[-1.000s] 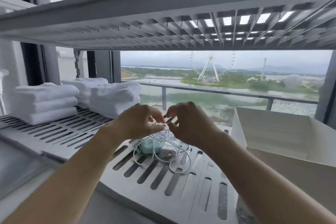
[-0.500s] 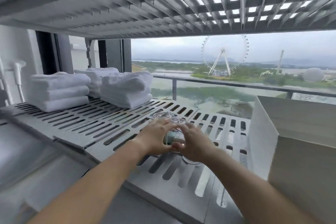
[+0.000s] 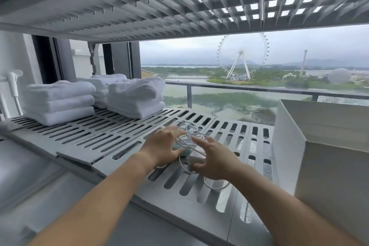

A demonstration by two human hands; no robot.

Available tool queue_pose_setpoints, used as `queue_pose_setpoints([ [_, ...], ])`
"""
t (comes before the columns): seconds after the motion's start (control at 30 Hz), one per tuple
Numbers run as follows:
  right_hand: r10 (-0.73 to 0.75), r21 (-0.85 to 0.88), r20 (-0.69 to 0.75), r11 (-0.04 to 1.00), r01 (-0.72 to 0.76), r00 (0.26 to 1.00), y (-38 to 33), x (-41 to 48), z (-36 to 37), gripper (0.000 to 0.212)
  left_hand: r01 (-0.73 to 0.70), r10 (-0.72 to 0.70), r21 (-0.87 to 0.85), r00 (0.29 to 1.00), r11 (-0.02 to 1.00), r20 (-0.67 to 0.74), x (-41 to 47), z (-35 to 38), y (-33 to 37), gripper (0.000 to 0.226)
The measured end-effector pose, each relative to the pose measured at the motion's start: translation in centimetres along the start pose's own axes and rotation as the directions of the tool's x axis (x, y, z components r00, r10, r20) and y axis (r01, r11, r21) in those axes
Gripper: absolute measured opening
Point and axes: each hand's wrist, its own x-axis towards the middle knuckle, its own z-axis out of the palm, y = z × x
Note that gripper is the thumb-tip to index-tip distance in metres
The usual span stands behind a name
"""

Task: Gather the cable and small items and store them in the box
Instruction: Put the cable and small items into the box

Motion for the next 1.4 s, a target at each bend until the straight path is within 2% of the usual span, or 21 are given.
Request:
queue_pose_setpoints([
  [0.13, -0.008, 0.048, -0.061, 0.999, 0.011, 0.998, -0.2, -0.2, 0.0, 0.063, -0.013, 0.01, 0.101, 0.999, 0.995, 0.032, 0.5, 0.1, 0.3, 0.05],
  [0.23, 0.007, 0.096, -0.13, 0.995, 0.006, 0.991, -0.4, -0.6, -0.4, 0.049, -0.048, 0.054, 0.119, 0.997, 0.992, -0.049, 0.1, 0.2, 0.8, 0.049],
  [0.33, 0.009, 0.12, -0.214, 0.993, 0.018, 0.977, -0.5, -0.8, -1.0, 0.042, -0.067, 0.075, 0.05, 0.984, 0.996, -0.162, -0.3, 0.2, 1.1, 0.052],
  [0.5, -0.017, 0.154, -0.384, 0.985, 0.082, 0.923, -1.1, -1.1, -2.5, 0.048, -0.094, 0.079, -0.038, 0.951, 0.995, -0.299, 0.1, -1.0, 1.5, 0.056],
  [0.67, -0.036, 0.153, -0.455, 0.981, 0.118, 0.89, -1.6, -1.5, -4.5, 0.06, -0.162, 0.127, -0.043, 0.89, 0.986, -0.438, -0.3, -2.3, 2.5, 0.048],
  [0.8, -0.027, 0.175, -0.5, 0.976, 0.132, 0.865, -1.9, -1.9, -6.4, 0.056, -0.17, 0.139, -0.013, 0.841, 0.985, -0.523, -0.2, -4.2, 3.5, 0.042],
  [1.1, -0.037, 0.164, -0.442, 0.979, 0.122, 0.896, -0.8, -3.7, -6.4, 0.057, -0.196, 0.185, 0.027, 0.858, 0.98, -0.478, -1.0, -4.3, 5.3, 0.04],
  [1.4, -0.054, 0.196, -0.522, 0.964, 0.182, 0.851, -0.4, -4.0, -6.8, 0.053, -0.236, 0.221, 0.041, 0.82, 0.971, -0.528, -1.5, -5.2, 6.5, 0.04],
])
